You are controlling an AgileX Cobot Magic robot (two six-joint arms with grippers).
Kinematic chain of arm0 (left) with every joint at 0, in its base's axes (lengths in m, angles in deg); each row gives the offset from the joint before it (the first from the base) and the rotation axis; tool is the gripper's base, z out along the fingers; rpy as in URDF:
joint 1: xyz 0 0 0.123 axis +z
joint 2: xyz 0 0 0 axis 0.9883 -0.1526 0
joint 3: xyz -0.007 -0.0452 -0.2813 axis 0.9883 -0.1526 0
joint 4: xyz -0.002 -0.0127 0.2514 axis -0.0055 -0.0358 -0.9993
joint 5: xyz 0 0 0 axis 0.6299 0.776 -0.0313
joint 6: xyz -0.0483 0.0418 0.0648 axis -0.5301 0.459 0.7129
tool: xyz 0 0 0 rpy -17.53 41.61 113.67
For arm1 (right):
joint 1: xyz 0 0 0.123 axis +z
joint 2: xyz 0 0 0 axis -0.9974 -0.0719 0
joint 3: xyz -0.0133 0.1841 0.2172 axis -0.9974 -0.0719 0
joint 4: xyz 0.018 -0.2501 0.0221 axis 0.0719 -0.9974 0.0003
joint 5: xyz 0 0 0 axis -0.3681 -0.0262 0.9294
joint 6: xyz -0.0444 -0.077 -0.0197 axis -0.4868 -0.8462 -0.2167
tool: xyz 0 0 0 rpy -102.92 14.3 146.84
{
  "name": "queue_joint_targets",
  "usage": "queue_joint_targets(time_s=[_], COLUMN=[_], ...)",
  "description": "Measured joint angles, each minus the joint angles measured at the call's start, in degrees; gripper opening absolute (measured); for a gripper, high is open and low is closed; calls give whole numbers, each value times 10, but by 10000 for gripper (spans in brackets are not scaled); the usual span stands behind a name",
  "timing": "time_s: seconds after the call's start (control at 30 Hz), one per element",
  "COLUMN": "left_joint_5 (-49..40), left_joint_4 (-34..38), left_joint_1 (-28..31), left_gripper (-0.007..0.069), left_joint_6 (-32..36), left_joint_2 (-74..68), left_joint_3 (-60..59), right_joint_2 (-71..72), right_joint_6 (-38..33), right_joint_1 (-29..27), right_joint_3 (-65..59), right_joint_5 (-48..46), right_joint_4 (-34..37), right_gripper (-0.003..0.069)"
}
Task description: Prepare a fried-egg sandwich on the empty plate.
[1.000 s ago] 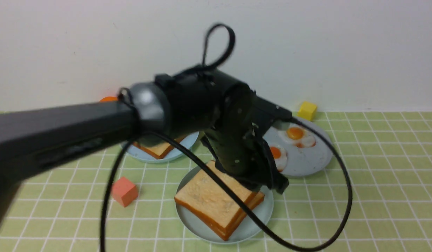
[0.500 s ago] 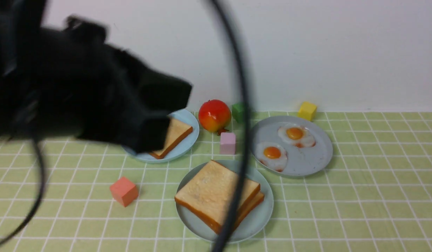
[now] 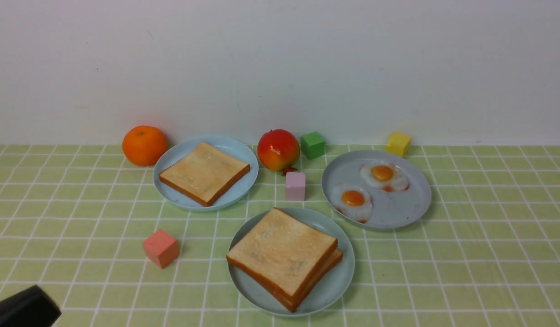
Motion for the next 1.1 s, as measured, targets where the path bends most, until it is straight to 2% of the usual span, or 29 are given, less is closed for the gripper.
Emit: queue_joint_targets(time_s=[0.07,0.23,0.47,0.77,0.9,1.0,1.1], left_joint_5=[-21,-53,-81,-84,-86,-87,-88], left_joint_4=[1,1,1,1,1,1,1], left_joint_1=[0,0,0,0,0,0,0], left_gripper=[-13,-13,-13,-13,-13,-13,-13], left_joint_6=[0,0,0,0,0,0,0], left_joint_2=[31,37,37,37,37,37,37], left_joint_3=[-10,-11,-11,-11,-11,-11,-11], right_joint_2=[17,20,20,23,46,85,147], right_joint_6=[12,14,14,12,-25,-74,-102], right_joint_1=[0,0,0,-1,-30,-79,-131], right_joint_3=[-44,-98,-143,-153,-162,-205,-289], right_joint_5=[84,205,229,190,190,223,312], right_joint_4=[0,1,-2,-8,-21,-9,9], right_gripper=[-8,-8,-5,1,2,2,4])
